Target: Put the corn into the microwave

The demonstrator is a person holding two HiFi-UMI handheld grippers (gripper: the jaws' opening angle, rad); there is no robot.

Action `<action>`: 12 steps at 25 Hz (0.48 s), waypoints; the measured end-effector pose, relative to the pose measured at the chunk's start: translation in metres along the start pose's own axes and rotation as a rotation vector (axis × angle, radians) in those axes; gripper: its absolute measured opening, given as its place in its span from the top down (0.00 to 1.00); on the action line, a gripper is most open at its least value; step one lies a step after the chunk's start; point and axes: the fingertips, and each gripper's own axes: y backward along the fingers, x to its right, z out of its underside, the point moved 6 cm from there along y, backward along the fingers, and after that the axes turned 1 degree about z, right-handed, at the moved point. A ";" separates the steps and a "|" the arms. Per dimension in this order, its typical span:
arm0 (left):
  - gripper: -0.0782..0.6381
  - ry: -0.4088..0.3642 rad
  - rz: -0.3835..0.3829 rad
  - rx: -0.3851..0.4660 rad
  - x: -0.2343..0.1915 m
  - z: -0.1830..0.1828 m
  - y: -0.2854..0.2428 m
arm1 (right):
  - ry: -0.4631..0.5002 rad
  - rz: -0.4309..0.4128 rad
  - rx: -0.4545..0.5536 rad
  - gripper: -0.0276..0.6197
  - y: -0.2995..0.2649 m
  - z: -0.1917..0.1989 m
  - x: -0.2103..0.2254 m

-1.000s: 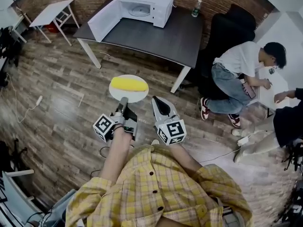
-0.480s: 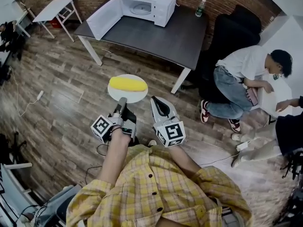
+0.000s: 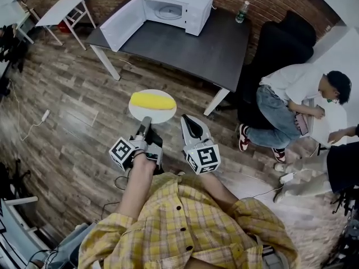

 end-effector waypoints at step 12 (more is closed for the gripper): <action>0.85 -0.018 0.000 -0.046 0.028 -0.099 -0.135 | -0.009 0.060 0.030 0.95 -0.155 -0.024 0.037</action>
